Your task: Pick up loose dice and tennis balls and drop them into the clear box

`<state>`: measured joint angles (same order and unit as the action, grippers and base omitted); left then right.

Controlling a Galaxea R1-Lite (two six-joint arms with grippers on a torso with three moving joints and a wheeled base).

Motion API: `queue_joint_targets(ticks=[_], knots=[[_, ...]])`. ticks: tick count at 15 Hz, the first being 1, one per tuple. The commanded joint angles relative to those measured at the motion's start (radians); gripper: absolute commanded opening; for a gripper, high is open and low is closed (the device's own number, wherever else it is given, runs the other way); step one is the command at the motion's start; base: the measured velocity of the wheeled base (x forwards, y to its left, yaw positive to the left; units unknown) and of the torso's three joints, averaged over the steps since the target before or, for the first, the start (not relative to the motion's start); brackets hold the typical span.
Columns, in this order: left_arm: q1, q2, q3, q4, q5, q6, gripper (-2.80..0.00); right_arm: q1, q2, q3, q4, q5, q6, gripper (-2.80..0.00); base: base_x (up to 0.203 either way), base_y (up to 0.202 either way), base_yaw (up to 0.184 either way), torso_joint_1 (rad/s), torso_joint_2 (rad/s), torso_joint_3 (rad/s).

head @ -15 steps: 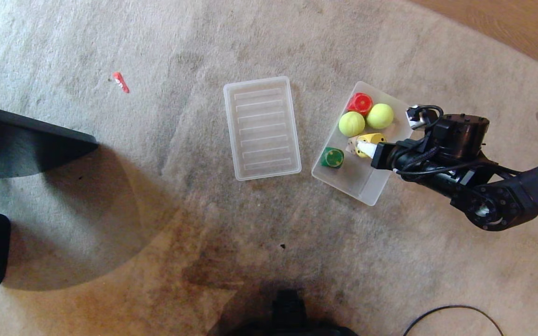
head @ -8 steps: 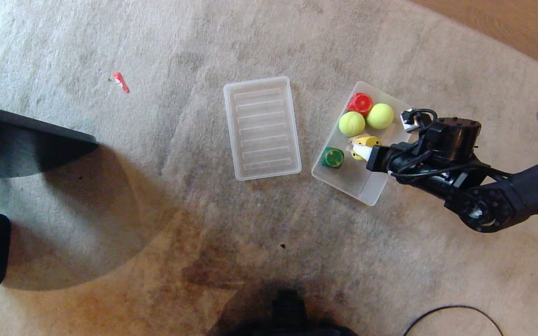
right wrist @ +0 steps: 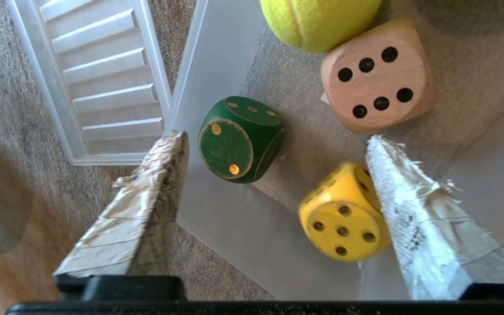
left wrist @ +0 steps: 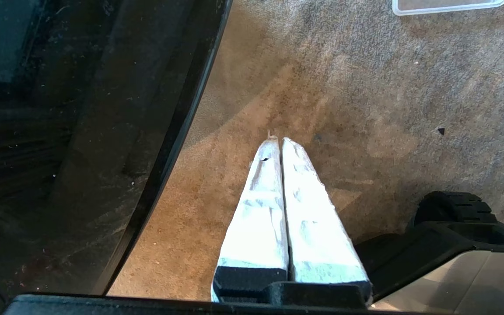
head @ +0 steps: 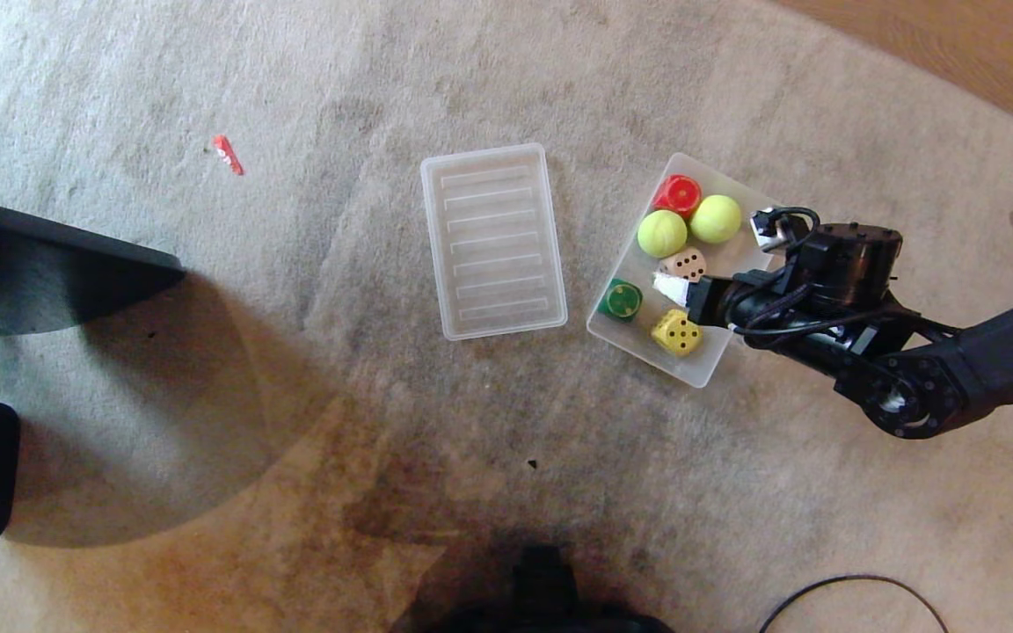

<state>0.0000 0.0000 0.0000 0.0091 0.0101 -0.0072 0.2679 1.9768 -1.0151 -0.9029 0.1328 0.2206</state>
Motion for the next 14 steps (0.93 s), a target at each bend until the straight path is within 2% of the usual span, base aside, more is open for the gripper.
queue_joint_targets(ticks=[1,6,7,14], knots=[[0.0,0.0,0.0,0.0,0.001,0.0,-2.8,-0.001,-0.051,0.022,0.012,0.002,0.0,0.0,0.0,0.0,0.0,0.0,0.0,0.0],[0.0,0.0,0.0,0.0,0.001,0.001,-2.8,-0.008,-0.213,0.106,0.137,0.001,0.002,0.0,0.0,0.0,0.0,0.0,0.0,0.0],[0.0,0.0,0.0,0.0,0.001,0.0,-2.8,-0.018,-0.291,0.135,0.182,0.002,0.002,-2.8,0.0,0.0,0.0,0.0,0.0,0.0],[0.0,0.0,0.0,0.0,0.001,0.0,-2.8,-0.074,-0.689,0.327,0.573,0.018,-0.037,-2.8,0.0,0.0,0.0,0.0,0.0,0.0]])
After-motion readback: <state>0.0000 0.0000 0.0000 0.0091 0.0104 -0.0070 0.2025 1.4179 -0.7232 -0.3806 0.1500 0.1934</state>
